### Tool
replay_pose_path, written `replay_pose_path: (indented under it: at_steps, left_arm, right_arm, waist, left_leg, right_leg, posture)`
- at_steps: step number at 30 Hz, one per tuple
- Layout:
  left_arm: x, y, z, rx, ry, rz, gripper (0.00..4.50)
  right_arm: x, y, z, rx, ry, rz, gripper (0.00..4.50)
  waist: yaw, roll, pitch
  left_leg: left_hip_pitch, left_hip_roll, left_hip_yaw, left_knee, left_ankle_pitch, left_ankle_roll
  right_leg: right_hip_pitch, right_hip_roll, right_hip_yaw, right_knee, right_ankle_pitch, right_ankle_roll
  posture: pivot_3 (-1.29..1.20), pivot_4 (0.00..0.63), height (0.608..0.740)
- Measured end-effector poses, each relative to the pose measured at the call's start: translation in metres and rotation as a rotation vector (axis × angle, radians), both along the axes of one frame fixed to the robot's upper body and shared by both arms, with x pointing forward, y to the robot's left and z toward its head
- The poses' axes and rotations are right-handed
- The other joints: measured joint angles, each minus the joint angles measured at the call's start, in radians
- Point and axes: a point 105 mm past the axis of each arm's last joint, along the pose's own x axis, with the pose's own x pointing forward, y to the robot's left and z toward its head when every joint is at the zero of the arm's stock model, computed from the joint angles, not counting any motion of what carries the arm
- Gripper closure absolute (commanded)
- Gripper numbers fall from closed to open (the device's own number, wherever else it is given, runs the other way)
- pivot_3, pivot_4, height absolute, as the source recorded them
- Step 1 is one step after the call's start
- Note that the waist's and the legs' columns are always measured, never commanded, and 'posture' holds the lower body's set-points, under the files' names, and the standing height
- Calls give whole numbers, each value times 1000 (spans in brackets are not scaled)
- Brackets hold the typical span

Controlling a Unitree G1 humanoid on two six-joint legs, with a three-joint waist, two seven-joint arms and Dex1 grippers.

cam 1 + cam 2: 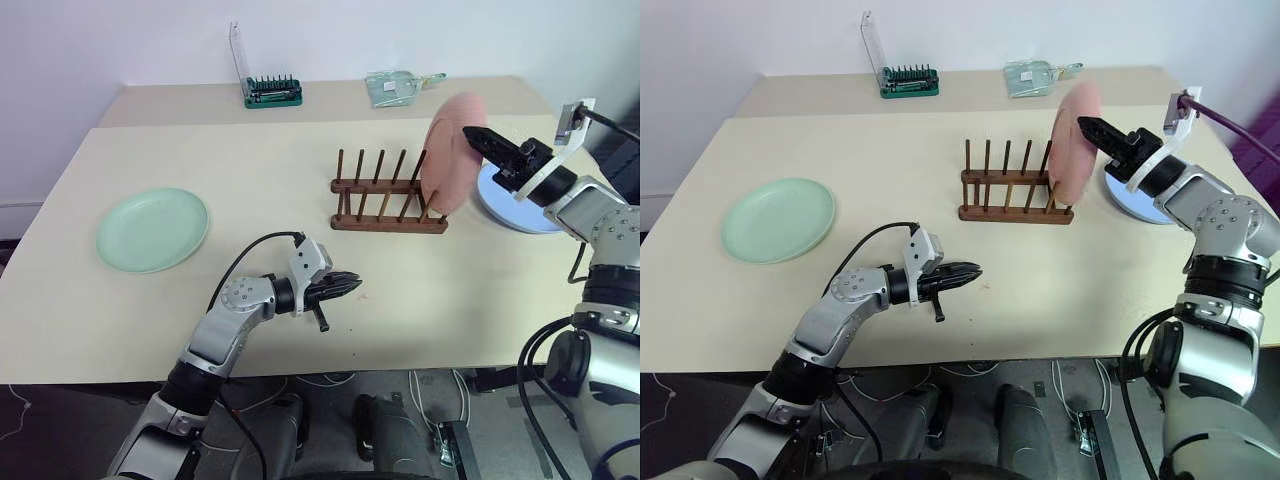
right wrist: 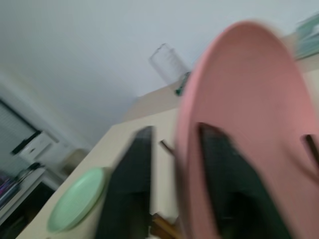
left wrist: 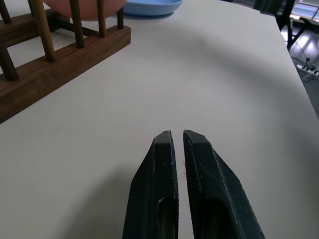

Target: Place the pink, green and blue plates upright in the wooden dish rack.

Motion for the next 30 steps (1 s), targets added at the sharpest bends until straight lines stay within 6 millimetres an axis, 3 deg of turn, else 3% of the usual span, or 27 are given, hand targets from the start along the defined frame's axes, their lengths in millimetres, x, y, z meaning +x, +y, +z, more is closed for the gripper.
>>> replay_pose_path:
  at_steps: [5,6,8,11,13,14,17,19,21,23,26,30]
  left_arm:
    - [-1,-1,2,0,-1,2,4197]
    - [-1,-1,3,-5,0,2,3940]
    - [1,-1,5,-37,22,23,3293]
    - [13,6,18,-114,22,112,1768]
    - [32,17,33,-120,-39,243,732]
    - [46,27,45,-123,-86,340,296]
    - [76,67,86,-188,-181,623,296]
    - [87,103,103,-238,-175,828,296]
    - [90,150,107,-271,-128,1062,296]
    - [82,216,106,-267,-74,1359,296]
    - [53,280,98,-212,-10,1653,296]
    - [21,306,61,-144,163,1824,296]
  right_arm:
    - [5,-8,13,-41,-70,-87,1496]
    - [6,-11,14,-65,-86,-114,1458]
    - [7,-23,21,-139,-128,-199,1439]
    - [0,-47,42,-272,-225,-330,1439]
    - [-11,-47,63,-366,-322,-351,1439]
    - [-19,-35,76,-436,-393,-319,1439]
    - [-48,22,99,-631,-601,-125,1439]
    - [-67,66,90,-724,-679,59,1439]
    - [-77,101,64,-799,-683,226,1439]
    - [-82,132,27,-865,-650,383,1439]
    - [-80,150,-4,-876,-599,467,1439]
    - [-77,162,-13,-851,-602,488,1439]
  waist:
    - [1,0,0]
    - [2,0,0]
    - [3,0,0]
    - [2,0,0]
    - [2,1,1]
    - [-3,1,1]
    - [-24,0,0]
    - [-33,0,0]
    - [-42,-1,0]
    - [-50,-1,0]
    - [-44,-3,1]
    - [-19,-5,0]
  left_leg:
    - [0,0,0,0,0,0]
    - [0,0,0,0,0,0]
    - [0,0,0,1,0,0]
    - [-1,0,0,1,0,0]
    - [-1,0,0,2,0,0]
    - [0,1,0,2,0,0]
    - [0,3,-1,2,0,0]
    - [1,3,-1,2,0,0]
    - [1,3,-1,3,0,-1]
    - [1,3,-1,4,-1,-2]
    - [0,2,-1,5,-1,-3]
    - [0,-1,-2,9,-3,-5]
  right_leg:
    - [0,0,0,0,1,1]
    - [0,0,0,0,1,1]
    - [0,0,0,0,1,2]
    - [0,0,0,0,1,2]
    - [0,0,0,1,1,2]
    - [-1,1,0,2,1,2]
    - [0,4,0,3,1,3]
    - [0,4,0,3,1,3]
    - [0,5,0,3,1,3]
    - [0,5,0,4,1,4]
    - [0,6,0,5,2,4]
    - [2,5,1,3,4,7]
  posture:
    - [0,150,731]
    - [0,150,731]
    - [0,150,731]
    - [0,150,731]
    - [0,150,731]
    - [0,150,731]
    - [0,150,731]
    - [0,150,731]
    - [0,150,731]
    - [0,150,731]
    - [0,150,731]
    - [0,150,731]
